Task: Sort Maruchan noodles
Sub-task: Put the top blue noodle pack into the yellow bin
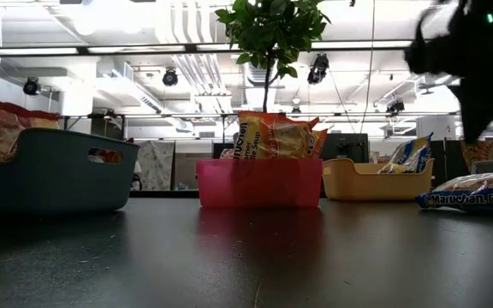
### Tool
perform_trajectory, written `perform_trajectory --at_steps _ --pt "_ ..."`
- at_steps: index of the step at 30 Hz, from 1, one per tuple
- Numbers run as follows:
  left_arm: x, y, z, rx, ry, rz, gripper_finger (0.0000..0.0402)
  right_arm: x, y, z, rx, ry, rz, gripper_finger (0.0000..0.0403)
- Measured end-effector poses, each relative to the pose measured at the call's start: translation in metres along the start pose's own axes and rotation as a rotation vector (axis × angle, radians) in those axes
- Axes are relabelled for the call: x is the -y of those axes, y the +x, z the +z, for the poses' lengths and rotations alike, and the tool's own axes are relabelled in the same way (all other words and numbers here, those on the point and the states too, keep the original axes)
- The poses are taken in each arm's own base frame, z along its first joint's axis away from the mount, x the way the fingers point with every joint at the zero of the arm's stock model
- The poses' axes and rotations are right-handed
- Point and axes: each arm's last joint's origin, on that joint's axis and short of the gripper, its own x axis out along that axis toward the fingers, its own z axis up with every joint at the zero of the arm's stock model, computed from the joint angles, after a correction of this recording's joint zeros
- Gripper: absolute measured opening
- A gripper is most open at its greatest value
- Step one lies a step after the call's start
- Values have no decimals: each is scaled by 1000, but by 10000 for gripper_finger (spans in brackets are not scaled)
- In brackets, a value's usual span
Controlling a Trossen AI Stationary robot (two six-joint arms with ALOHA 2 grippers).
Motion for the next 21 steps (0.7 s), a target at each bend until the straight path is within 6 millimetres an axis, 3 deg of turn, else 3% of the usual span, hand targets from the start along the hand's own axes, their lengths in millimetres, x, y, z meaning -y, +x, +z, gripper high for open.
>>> perform_trajectory --at_steps 7,11,16,21 --pt "-11 6 -2 -13 -34 37 80 9 32 -11 -20 83 -67 9" --pt "-17 9 -2 -22 -36 57 80 -4 43 -11 11 109 64 8" --pt "-27 14 -4 -34 -52 88 80 -33 39 -1 132 44 324 8" --pt "-34 28 -10 -65 -91 123 80 -39 31 3 198 7 422 8"
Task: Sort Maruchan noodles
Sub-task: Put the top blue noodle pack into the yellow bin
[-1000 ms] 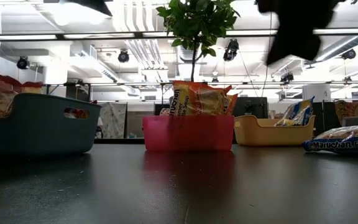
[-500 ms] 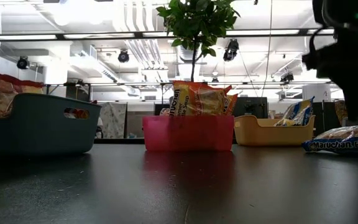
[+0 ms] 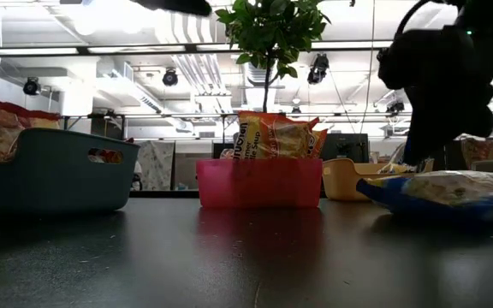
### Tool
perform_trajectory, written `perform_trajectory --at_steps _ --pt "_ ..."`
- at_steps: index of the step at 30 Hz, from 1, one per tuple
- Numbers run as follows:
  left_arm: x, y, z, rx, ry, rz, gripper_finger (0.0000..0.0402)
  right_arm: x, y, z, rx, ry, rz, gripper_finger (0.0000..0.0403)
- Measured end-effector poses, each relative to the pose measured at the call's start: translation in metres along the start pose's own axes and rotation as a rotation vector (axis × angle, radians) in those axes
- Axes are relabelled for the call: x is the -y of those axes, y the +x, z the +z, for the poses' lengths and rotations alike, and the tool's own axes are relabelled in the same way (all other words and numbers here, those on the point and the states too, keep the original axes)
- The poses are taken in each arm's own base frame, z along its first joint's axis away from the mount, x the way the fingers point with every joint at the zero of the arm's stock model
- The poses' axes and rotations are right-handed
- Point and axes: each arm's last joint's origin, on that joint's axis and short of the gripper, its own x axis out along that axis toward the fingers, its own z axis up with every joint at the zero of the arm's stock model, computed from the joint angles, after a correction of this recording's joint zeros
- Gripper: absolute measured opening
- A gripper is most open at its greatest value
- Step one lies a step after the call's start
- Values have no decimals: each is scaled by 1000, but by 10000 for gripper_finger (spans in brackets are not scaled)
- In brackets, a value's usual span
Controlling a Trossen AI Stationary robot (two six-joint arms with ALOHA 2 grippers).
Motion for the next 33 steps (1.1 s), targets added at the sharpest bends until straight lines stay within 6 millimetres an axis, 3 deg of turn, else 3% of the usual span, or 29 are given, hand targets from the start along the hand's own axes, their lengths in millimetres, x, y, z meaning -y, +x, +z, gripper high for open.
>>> perform_trajectory --at_steps 9,14,20,24,33 --pt "20 44 -15 -58 26 11 80 4 -12 -16 -159 -30 -5 8" --pt "27 59 -20 -55 20 14 80 3 -10 -25 -178 -17 -19 8" --pt "29 64 -21 -50 8 16 80 -5 14 -31 -145 -3 -11 8" --pt "29 63 -21 -48 -12 16 80 -19 27 -28 -51 -10 85 8" --pt "29 64 -16 -8 -96 15 80 -43 23 1 148 -74 310 8"
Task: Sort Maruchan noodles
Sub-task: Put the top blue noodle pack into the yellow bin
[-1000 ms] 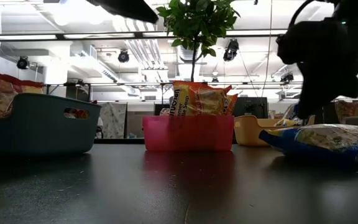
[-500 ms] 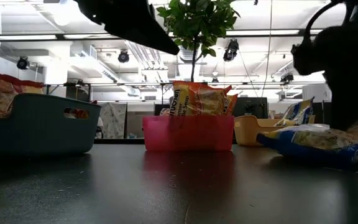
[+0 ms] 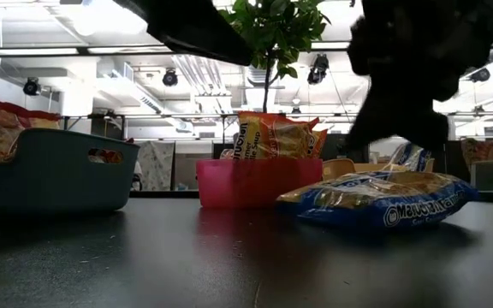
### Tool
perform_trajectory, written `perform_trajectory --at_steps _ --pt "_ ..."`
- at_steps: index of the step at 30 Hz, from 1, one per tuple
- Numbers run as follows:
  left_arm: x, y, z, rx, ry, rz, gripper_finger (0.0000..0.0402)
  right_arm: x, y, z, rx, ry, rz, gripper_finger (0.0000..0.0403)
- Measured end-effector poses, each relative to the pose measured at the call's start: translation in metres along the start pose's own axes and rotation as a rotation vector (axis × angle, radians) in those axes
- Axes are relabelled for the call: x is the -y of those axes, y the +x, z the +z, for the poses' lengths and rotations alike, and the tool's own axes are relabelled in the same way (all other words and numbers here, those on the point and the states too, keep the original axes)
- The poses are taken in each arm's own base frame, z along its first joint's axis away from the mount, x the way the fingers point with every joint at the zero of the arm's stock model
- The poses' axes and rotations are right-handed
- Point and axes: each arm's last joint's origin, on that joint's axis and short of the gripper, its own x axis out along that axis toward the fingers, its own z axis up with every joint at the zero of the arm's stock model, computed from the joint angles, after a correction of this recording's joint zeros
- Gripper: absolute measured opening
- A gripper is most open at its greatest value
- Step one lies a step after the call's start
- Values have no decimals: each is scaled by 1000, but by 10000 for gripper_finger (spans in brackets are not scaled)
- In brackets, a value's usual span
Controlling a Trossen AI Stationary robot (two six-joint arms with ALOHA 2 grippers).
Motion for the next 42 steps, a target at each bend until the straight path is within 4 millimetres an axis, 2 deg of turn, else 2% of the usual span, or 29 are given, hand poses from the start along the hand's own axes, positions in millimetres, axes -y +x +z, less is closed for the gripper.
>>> perform_trajectory --at_steps 7,16,22,28,33,42 --pt "12 21 -6 38 -20 -9 80 3 -17 7 -13 -44 -22 8" --pt "27 61 -24 110 -40 1 80 21 -43 5 -103 -31 -174 8" --pt "37 81 -38 86 -26 3 80 22 -49 7 -101 -2 -157 8" --pt "48 98 -44 69 -18 0 80 22 -51 8 -118 47 -144 17" --pt "51 103 -48 56 -15 -5 80 29 -52 7 -195 100 -166 69" --pt "54 108 -54 38 -26 -23 80 37 -49 1 -249 100 -177 223"
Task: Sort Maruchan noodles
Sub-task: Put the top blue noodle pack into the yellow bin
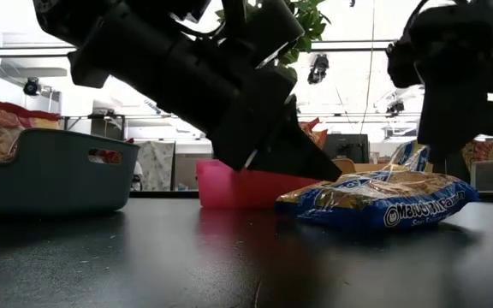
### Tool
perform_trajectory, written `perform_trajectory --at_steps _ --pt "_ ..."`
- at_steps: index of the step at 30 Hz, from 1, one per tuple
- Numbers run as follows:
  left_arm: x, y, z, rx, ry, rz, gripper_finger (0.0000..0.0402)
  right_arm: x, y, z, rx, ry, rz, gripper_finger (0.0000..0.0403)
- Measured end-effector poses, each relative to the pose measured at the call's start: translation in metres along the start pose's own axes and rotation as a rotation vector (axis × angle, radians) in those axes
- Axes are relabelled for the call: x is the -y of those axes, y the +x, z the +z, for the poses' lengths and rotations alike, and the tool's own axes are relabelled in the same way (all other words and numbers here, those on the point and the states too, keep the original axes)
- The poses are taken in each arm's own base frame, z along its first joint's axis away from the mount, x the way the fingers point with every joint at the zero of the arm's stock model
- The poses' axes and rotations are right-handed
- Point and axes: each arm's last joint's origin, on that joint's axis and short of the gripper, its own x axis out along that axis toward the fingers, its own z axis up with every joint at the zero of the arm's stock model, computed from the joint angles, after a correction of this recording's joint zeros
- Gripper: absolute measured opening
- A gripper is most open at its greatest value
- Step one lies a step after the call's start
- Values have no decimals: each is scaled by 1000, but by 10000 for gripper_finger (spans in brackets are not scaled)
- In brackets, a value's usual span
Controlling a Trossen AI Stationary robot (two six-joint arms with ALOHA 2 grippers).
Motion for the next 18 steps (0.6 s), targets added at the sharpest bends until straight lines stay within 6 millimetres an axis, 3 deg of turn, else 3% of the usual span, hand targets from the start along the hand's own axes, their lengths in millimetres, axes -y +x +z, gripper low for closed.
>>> perform_trajectory --at_steps 8,18 --pt "3 7 -9 0 -20 1 80 13 15 -8 16 32 40 309" --pt "-1 9 -16 -37 -88 13 80 26 32 -17 75 72 194 307"
